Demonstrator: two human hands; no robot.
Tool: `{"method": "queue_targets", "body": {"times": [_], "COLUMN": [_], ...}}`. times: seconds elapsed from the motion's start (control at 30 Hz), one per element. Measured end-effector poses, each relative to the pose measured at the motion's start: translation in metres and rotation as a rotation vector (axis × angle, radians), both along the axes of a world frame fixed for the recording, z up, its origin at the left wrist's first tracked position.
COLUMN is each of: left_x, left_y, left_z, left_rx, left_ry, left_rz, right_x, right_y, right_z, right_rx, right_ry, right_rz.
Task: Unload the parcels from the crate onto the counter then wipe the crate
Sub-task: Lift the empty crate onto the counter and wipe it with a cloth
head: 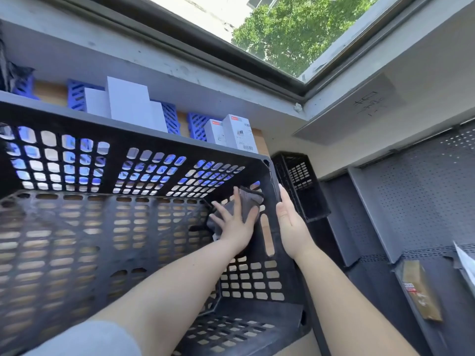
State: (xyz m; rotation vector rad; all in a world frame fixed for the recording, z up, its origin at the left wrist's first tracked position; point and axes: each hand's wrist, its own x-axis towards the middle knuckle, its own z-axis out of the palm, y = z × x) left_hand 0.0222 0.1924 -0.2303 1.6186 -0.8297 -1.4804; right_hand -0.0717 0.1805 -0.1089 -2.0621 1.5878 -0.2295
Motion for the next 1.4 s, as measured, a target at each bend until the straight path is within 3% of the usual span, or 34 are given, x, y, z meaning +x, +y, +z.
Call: {"method": "queue_targets", "body": {"times": [0.13, 0.33, 0.47, 0.7, 0.83, 1.03, 1.1, 1.2, 1.3, 1.4], "left_x": [-0.005, -0.006, -0.001, 0.014, 0.007, -0.008, -0.015, -0.024, -0.026, -0.021], "left_y": [-0.007, -0.005, -0.006, -0.013, -0.004, 0.047, 0.07, 0.098, 0.095, 0.07], "left_z": [0.008, 0.037, 0.053, -0.006, 0.006, 0.024, 0.034, 0.045, 0.042, 0.036], "left_rx": [0.034, -0.325, -0.522, -0.264, -0.354, -0.461, -0.459, -0.5, -0.466, -0.371], "left_ry": [0.064, -0.133, -0.144, -0.095, -0.093, -0.126, -0.166, -0.236, -0.251, -0.184], "left_rz": [0.083, 0.029, -0.027, -0.158, -0.213, -0.479, -0.629, -0.772, -0.732, -0.575], "right_x": [0.002, 0.001, 0.003, 0.0, -0.001, -0.002, -0.003, -0.011, -0.024, -0.027], "right_y": [-0.003, -0.003, 0.001, -0.001, -0.002, 0.005, 0.006, 0.015, 0.045, 0.07], "right_z": [0.003, 0.002, 0.003, 0.001, -0.001, 0.003, 0.011, 0.02, 0.024, 0.018], "right_rx": [0.018, 0.057, 0.091, 0.064, 0.045, 0.042, 0.151, 0.347, 0.492, 0.403], "right_ry": [0.011, -0.057, -0.169, -0.164, -0.189, -0.411, -0.494, -0.439, -0.445, -0.265], "right_rz": [-0.006, -0.054, -0.121, -0.086, -0.096, -0.413, -0.494, -0.55, -0.617, -0.651]}}
